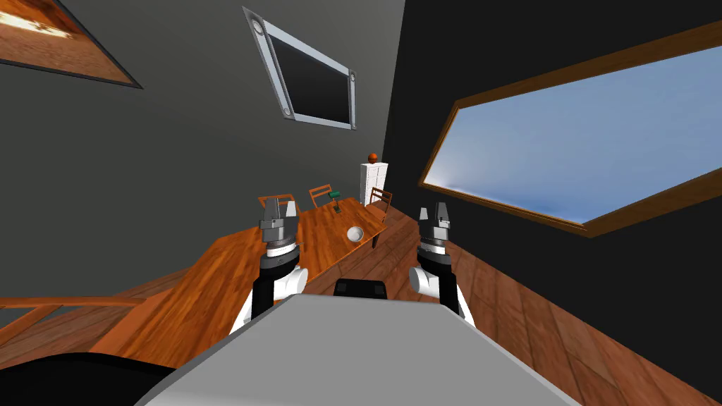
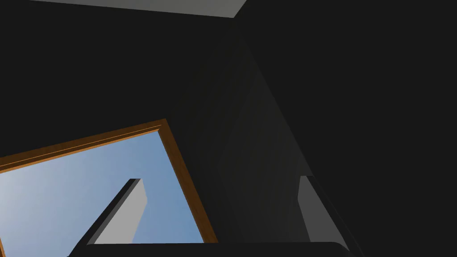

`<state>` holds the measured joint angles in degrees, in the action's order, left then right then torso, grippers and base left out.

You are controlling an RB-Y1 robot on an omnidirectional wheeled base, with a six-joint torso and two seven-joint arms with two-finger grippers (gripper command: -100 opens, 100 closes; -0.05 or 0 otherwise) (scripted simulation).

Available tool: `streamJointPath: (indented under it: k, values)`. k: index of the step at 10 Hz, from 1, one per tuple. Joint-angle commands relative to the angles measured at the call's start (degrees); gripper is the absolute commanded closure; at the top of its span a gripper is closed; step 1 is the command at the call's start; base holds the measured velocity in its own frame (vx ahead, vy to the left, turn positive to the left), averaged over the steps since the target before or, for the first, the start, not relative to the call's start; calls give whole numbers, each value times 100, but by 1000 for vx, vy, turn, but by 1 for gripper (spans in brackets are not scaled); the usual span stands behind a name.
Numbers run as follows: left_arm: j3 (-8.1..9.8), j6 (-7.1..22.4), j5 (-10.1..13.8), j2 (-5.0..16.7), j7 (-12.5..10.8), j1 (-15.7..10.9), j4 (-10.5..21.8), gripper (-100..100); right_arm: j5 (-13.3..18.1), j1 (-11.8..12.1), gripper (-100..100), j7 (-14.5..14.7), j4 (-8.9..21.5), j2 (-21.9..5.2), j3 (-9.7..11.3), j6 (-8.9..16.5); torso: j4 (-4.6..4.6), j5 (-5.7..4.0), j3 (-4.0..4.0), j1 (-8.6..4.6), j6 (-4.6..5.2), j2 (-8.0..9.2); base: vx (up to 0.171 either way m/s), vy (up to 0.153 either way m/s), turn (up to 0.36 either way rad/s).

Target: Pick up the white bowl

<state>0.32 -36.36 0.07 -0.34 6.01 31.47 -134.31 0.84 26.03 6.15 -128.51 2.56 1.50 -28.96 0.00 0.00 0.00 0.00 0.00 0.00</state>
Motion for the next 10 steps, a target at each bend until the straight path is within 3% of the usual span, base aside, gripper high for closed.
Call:
streamJointPath:
  k: [1,9,10]
  values:
    - [14,76,-70,208,-95,58,241,-100,0,0,0,0,0,0,0,0,0,0,0,0,0,0,-9,-39,-183]
    - [126,369,-295,879,-668,281,1484,-100,0,0,0,0,0,0,0,0,1,-3,2,-11,1,4,-12,-46,-178]
    - [126,369,-295,879,-668,281,1548,-100,0,0,0,0,0,0,0,0,0,-2,1,-10,1,2,6,-19,-61]
